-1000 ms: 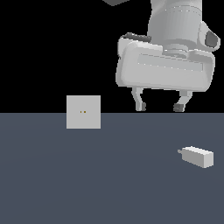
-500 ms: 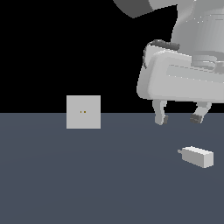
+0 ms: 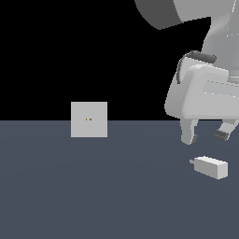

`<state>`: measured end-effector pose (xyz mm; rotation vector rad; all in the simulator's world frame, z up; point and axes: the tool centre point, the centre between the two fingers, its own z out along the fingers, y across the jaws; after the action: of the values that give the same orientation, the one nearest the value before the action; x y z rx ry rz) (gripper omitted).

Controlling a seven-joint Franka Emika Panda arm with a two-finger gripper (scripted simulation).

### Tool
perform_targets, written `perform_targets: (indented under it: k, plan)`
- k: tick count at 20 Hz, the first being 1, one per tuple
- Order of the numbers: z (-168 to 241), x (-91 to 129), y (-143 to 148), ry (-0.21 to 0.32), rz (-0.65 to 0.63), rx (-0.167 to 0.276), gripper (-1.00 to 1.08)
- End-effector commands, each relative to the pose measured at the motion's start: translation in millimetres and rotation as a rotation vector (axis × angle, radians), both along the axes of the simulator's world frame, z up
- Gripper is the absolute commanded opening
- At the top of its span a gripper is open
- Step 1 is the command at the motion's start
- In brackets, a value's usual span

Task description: Plug the charger into the wall socket.

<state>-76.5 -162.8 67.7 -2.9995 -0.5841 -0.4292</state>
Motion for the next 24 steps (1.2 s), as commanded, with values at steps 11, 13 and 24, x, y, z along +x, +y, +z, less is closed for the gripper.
perform_targets:
  k: [11,13,24]
  plan:
    - [-5.7,-0.2,-7.0,-0.010,0.020,0.002,1.00]
    - [-6.1,-0.3,-7.1,-0.010,0.020,0.002,1.00]
    - [-40.5,-1.2,-6.6,-0.010,0.020,0.002,1.00]
